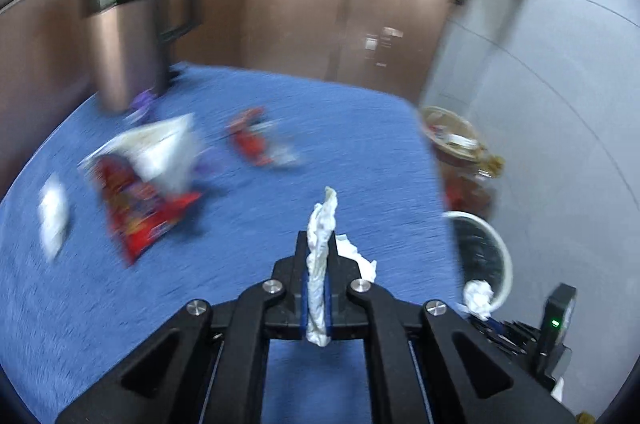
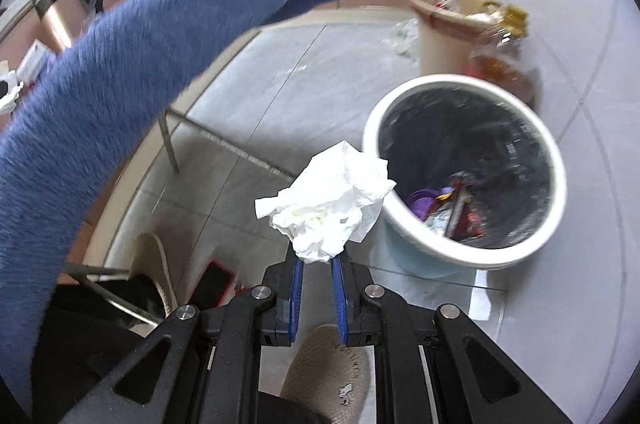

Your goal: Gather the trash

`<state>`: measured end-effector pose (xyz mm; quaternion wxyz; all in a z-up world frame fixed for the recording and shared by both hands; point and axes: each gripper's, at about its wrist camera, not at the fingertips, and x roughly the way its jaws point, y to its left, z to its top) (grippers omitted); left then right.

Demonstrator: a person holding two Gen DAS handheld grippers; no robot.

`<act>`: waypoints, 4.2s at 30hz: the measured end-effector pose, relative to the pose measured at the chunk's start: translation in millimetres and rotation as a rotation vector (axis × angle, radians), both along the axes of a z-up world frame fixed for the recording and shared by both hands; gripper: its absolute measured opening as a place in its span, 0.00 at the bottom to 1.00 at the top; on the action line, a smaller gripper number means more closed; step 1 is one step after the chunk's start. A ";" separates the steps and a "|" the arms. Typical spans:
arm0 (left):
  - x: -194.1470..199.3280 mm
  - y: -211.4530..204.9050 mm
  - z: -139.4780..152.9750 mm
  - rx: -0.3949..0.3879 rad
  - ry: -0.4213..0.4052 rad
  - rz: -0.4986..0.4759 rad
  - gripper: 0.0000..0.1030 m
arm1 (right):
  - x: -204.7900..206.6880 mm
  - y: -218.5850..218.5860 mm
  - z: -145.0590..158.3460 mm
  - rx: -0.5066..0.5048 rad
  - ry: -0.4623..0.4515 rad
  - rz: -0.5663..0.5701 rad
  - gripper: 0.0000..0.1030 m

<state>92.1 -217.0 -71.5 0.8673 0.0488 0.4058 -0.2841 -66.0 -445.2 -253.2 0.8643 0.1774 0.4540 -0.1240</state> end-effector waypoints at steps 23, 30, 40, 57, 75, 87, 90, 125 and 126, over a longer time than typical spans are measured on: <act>-7.6 -303.4 -80.6 0.030 0.274 -0.401 0.14 | 0.2 -158.9 -11.9 0.019 -0.012 -0.255 0.30; 2.0 -299.2 -77.2 -0.033 0.329 -0.373 0.48 | -3.2 -165.2 -11.6 0.023 -0.007 -0.284 0.52; -10.9 -238.4 -15.9 -0.094 0.214 -0.358 0.48 | -28.9 -142.6 24.1 0.009 -0.057 -0.317 0.56; -67.0 35.2 104.3 -0.197 -0.130 -0.115 0.48 | -48.4 -18.9 194.6 -0.138 -0.333 -0.123 0.65; -77.7 241.8 104.2 -0.274 -0.149 0.256 0.48 | -77.4 49.0 260.9 -0.203 -0.464 0.023 0.66; -56.7 213.9 60.5 -0.166 -0.053 0.242 0.48 | -62.9 47.6 246.8 -0.151 -0.449 0.089 0.66; -40.4 203.3 49.3 -0.129 -0.030 0.228 0.48 | -39.6 52.3 237.9 -0.131 -0.427 0.139 0.67; 113.2 157.0 -60.2 -0.163 0.132 0.078 0.08 | 252.1 215.4 157.4 -0.058 -0.294 0.715 0.73; 112.8 158.3 -60.5 -0.166 0.133 0.081 0.08 | 255.7 217.2 154.1 -0.055 -0.289 0.719 0.73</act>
